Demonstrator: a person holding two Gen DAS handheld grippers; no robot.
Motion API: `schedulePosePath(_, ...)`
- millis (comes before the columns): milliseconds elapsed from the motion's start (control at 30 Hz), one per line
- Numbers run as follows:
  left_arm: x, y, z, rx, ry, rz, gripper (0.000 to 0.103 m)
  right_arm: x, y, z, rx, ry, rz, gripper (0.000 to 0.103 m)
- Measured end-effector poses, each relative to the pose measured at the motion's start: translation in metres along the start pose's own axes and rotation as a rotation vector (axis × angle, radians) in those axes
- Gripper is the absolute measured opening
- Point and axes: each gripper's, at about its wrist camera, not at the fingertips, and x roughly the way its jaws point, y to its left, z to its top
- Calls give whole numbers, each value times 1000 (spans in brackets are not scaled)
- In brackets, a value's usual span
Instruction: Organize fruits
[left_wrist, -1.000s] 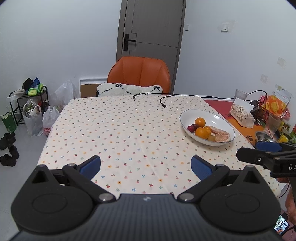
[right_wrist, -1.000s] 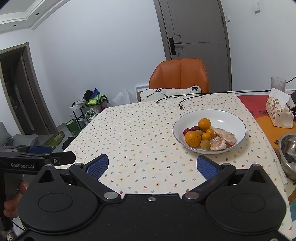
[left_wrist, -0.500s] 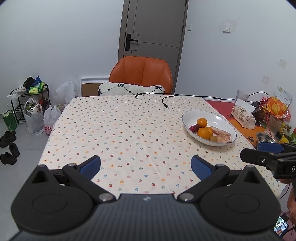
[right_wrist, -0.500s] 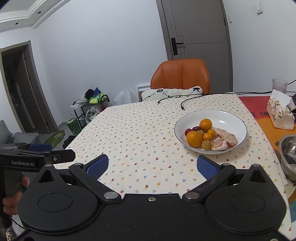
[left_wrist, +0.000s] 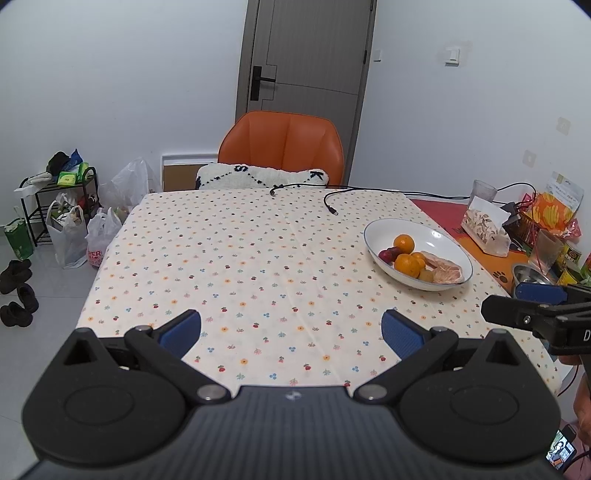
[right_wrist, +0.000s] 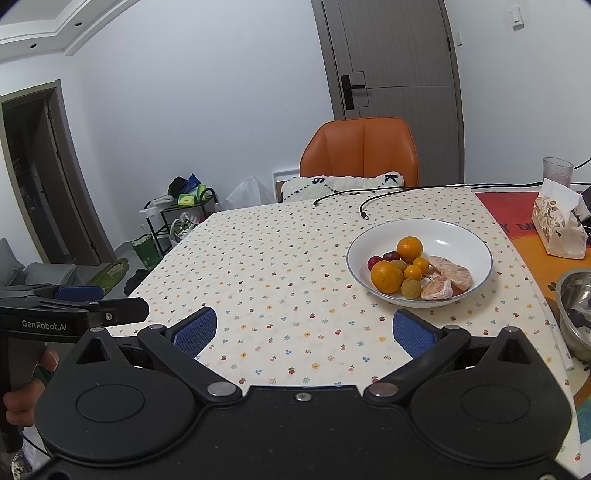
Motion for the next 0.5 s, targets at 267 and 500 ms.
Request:
schedulePosePath(267,0,0,0,0,2,0,103,0,0,0,0,1,-1,103)
schedulePosePath(500,2,2,-2,-6,9,-1,103,0,-1,0,1,2,-1,103)
